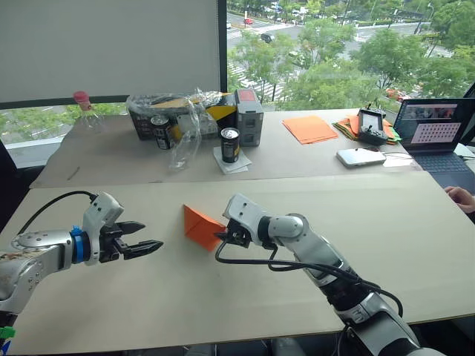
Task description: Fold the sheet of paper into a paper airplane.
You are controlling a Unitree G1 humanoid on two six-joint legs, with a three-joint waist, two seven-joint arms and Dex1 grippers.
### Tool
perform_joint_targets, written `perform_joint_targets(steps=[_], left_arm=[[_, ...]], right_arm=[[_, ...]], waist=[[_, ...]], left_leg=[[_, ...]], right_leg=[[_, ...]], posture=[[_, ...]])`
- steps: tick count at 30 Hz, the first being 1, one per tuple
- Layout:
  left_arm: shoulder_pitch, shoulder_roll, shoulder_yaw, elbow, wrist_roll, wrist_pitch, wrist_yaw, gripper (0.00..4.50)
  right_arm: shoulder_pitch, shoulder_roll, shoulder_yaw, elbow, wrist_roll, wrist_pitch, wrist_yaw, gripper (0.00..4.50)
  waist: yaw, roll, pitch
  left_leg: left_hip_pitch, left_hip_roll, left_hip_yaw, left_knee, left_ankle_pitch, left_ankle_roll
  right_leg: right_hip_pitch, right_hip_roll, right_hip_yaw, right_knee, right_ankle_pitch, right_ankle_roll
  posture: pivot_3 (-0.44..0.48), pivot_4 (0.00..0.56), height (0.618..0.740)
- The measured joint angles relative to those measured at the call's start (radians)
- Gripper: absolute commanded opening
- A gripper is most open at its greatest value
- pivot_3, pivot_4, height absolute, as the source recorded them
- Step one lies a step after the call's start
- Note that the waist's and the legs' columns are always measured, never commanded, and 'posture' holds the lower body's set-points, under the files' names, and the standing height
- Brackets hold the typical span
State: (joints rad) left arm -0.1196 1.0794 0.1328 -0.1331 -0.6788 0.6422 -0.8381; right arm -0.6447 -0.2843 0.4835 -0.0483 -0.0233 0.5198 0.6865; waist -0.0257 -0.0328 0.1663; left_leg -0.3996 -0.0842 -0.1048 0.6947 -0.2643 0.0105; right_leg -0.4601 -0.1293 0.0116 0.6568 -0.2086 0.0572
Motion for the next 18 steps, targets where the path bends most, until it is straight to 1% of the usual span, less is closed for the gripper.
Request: perform_joint_targets(steps=[2,3,4,5,6,8,9,12,15,18], left_arm=[[0.019,-0.012,-0.004,0.009,0.089,-0.1,-0.021,4.5],[0.028,-0.025,-0.004,0.01,0.108,-0.141,-0.042,4.5],[0.039,-0.037,-0.005,0.011,0.114,-0.159,-0.072,4.5],[0.033,-0.047,-0.004,0.022,0.08,-0.126,-0.112,4.5],[0.019,-0.051,0.002,0.035,0.041,-0.085,-0.138,4.5],[-0.052,-0.063,0.031,0.079,-0.05,0.009,-0.192,4.5],[-0.08,-0.064,0.048,0.088,-0.069,0.026,-0.204,4.5],[-0.124,-0.064,0.075,0.091,-0.086,0.066,-0.232,4.5],[-0.123,-0.087,0.061,0.089,-0.097,0.108,-0.264,4.5],[-0.13,-0.097,0.043,0.083,-0.104,0.129,-0.293,4.5]], right_arm=[[0.0,-0.003,0.009,0.001,-0.008,-0.031,0.008,1.17],[0.0,-0.003,0.011,0.001,-0.012,-0.042,0.011,0.88],[0.0,-0.005,0.012,0.001,-0.014,-0.06,0.014,0.49],[0.002,-0.01,0.013,0.001,-0.016,-0.086,0.022,0.12],[0.003,-0.015,0.013,0.001,-0.017,-0.106,0.027,0.03],[0.006,-0.053,0.015,0.002,-0.033,-0.204,0.053,0.03],[0.006,-0.076,0.015,0.004,-0.039,-0.248,0.067,0.03],[0.006,-0.152,0.012,0.023,-0.054,-0.384,0.119,0.03],[0.005,-0.253,0.0,0.029,-0.052,-0.554,0.206,0.03],[0.008,-0.33,-0.009,0.042,-0.051,-0.724,0.277,0.03]], waist=[[-0.002,0.0,0.0],[-0.003,0.0,0.0],[-0.003,0.0,0.0],[-0.005,0.0,0.0],[-0.004,0.0,0.0],[0.003,0.0,0.0],[0.005,0.0,0.0],[0.002,0.0,0.0],[-0.008,0.0,0.0],[-0.013,0.0,0.0]], left_leg=[[0.0,0.0,0.0,0.0,0.0,0.0],[0.0,0.0,0.0,0.0,0.0,0.001],[0.0,0.0,0.0,0.0,-0.001,0.001],[0.0,0.0,0.0,0.0,-0.001,0.002],[0.0,0.0,0.0,0.001,-0.001,0.002],[-0.001,-0.001,-0.002,0.002,-0.001,0.002],[0.0,-0.001,-0.002,0.002,-0.001,0.002],[0.002,-0.001,0.0,0.002,-0.002,0.003],[0.001,-0.001,0.0,0.001,-0.002,0.003],[0.001,-0.001,0.0,0.001,-0.002,0.003]], right_leg=[[0.0,0.0,0.0,0.0,0.0,0.0],[0.0,0.0,0.0,0.0,0.0,0.0],[0.0,0.0,0.0,-0.001,0.0,0.0],[0.0,0.0,0.0,0.0,0.0,0.0],[0.0,0.0,0.0,0.0,0.0,0.0],[0.001,0.0,-0.003,0.001,0.0,0.0],[0.002,0.0,-0.003,0.0,0.0,0.001],[0.003,0.0,-0.001,0.0,0.0,0.001],[0.002,0.0,-0.001,0.0,0.0,0.001],[0.002,0.0,-0.001,0.0,0.0,0.001]], posture=[[0.0,0.15,0.695],[0.0,0.15,0.695],[0.0,0.15,0.695],[0.0,0.15,0.695],[0.0,0.15,0.695],[0.0,0.15,0.695],[0.0,0.15,0.695],[0.0,0.15,0.695],[0.0,0.15,0.695],[0.0,0.15,0.695]])
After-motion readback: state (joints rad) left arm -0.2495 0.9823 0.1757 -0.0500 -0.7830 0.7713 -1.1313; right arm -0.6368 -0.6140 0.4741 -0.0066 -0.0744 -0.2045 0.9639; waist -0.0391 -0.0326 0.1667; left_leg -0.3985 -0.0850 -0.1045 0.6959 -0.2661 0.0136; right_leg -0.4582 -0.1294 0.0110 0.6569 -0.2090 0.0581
